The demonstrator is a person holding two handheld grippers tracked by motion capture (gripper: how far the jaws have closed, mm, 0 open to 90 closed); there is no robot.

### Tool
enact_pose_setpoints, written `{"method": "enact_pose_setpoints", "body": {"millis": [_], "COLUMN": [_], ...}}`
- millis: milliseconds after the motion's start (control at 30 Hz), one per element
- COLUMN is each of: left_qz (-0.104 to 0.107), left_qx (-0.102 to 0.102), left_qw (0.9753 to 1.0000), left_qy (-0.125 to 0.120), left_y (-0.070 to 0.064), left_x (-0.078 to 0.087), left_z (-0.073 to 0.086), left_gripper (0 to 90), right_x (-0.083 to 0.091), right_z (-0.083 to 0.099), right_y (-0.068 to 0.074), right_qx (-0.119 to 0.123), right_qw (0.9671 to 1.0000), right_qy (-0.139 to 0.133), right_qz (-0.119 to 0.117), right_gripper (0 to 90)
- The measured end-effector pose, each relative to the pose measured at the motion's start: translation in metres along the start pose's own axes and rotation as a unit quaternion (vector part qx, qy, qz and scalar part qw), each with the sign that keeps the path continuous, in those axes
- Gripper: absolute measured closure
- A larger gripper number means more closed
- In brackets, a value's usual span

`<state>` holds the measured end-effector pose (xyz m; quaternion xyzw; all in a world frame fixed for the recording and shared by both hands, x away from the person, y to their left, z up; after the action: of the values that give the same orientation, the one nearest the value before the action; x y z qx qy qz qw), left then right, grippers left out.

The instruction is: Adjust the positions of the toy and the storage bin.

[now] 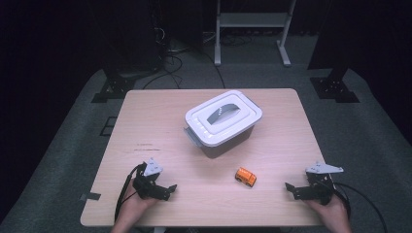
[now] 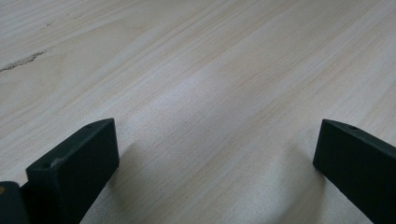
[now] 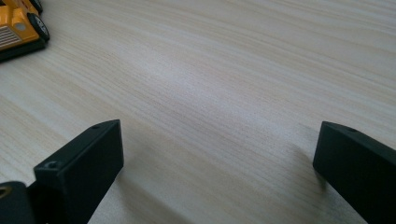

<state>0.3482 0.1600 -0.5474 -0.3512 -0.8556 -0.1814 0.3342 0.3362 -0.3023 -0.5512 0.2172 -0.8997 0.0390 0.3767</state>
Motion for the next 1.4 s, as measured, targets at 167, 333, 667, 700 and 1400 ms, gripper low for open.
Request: {"method": "enact_pose_setpoints", "body": {"millis": [167,333,667,700,1400], "left_qz": [0.001,0.001,0.005,0.005,0.006], "left_qx": [-0.001,-0.001,-0.005,-0.005,-0.006], "left_qw": [1.0,1.0,1.0,1.0,1.0], "left_qy": [0.0,0.0,-0.001,-0.001,-0.001], "left_y": [0.0,0.0,-0.001,-0.001,-0.001], "left_x": [0.001,0.001,0.002,0.002,0.002], "left_z": [0.001,0.001,0.002,0.002,0.002], "left_gripper": [0.0,0.0,0.0,0.0,0.0], "right_x": [-0.001,0.0,0.006,0.008,0.017], "right_z": [0.001,0.001,-0.004,-0.007,-0.033], "right_y": [0.001,0.001,0.009,0.013,0.044], "right_qx": [0.01,0.009,0.02,0.024,0.054], "right_qw": [0.9999,0.9999,0.9998,0.9996,0.9968], "right_qy": [0.004,0.003,0.001,-0.003,-0.021], "right_qz": [0.004,0.004,-0.006,-0.016,-0.056], "right_gripper": [0.8,0.8,0.9,0.9,6.8]}}
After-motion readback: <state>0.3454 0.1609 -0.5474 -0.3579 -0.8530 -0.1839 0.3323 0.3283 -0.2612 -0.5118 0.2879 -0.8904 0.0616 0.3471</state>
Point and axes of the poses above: each handheld gripper's, and its own axes: x roughly backward along the jaws, z roughly out of its underside, y roughly to its left, the point moved 9 cm from there along -x, roughly forward along the jaws, and after that the axes turned 5 degrees about -x, right-handed, at the moved point
